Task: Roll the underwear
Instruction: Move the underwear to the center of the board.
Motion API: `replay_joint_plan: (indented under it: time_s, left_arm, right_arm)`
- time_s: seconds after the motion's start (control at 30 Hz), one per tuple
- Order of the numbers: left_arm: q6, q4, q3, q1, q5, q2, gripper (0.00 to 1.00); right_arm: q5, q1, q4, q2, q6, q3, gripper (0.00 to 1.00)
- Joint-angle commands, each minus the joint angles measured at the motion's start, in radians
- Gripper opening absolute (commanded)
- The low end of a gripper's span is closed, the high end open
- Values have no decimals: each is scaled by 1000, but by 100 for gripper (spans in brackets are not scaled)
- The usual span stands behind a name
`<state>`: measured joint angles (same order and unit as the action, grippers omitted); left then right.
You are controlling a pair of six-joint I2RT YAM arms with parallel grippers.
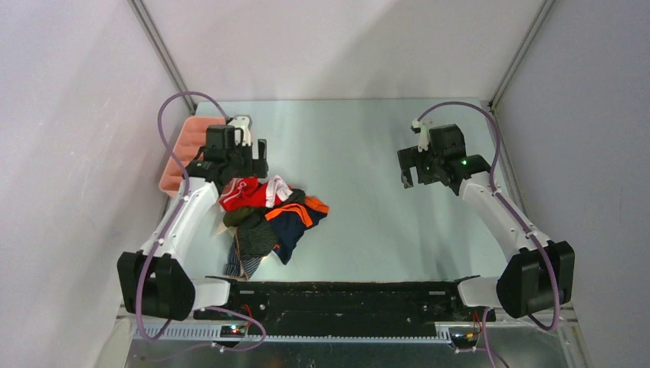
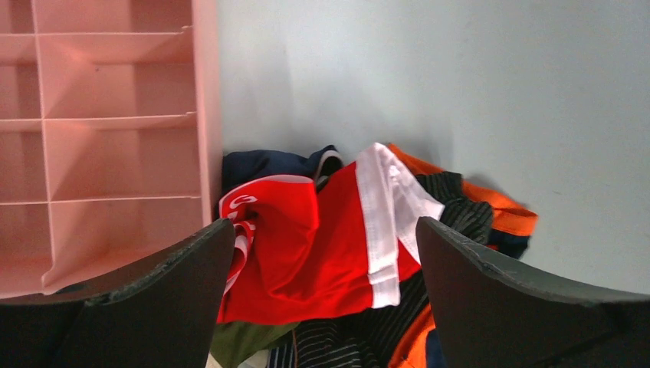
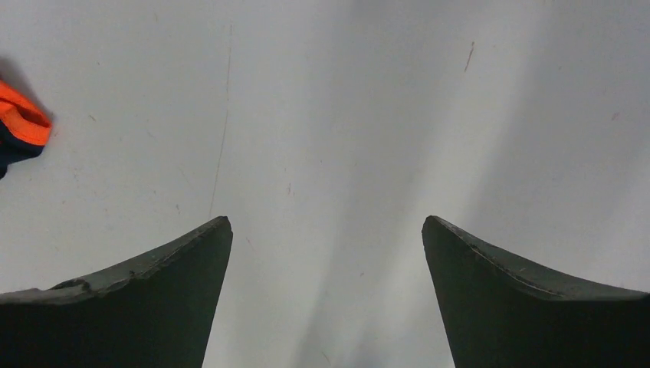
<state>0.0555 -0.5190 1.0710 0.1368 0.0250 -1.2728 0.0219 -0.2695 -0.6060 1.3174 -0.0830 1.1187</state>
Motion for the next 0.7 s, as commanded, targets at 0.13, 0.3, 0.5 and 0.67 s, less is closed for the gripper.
replay_joint_plan:
  time_s: [0.13,0.3,0.5,0.67]
  left_arm:
    - [51,-36,44,-6,-100,-78,92]
    - [-21,-120,132,-33,-24,-167,82]
    - [-68,-295,315,-80,15,-355,75]
    - [14,-302,289,-86,51,-368,77]
  right_arm:
    - [271,-7,28,36,-66,78,96]
    - [413,-43,31,159,-12,205,78]
    - [450,-97,23,265,13,313,72]
    - [429,-136,26,289,16,319,72]
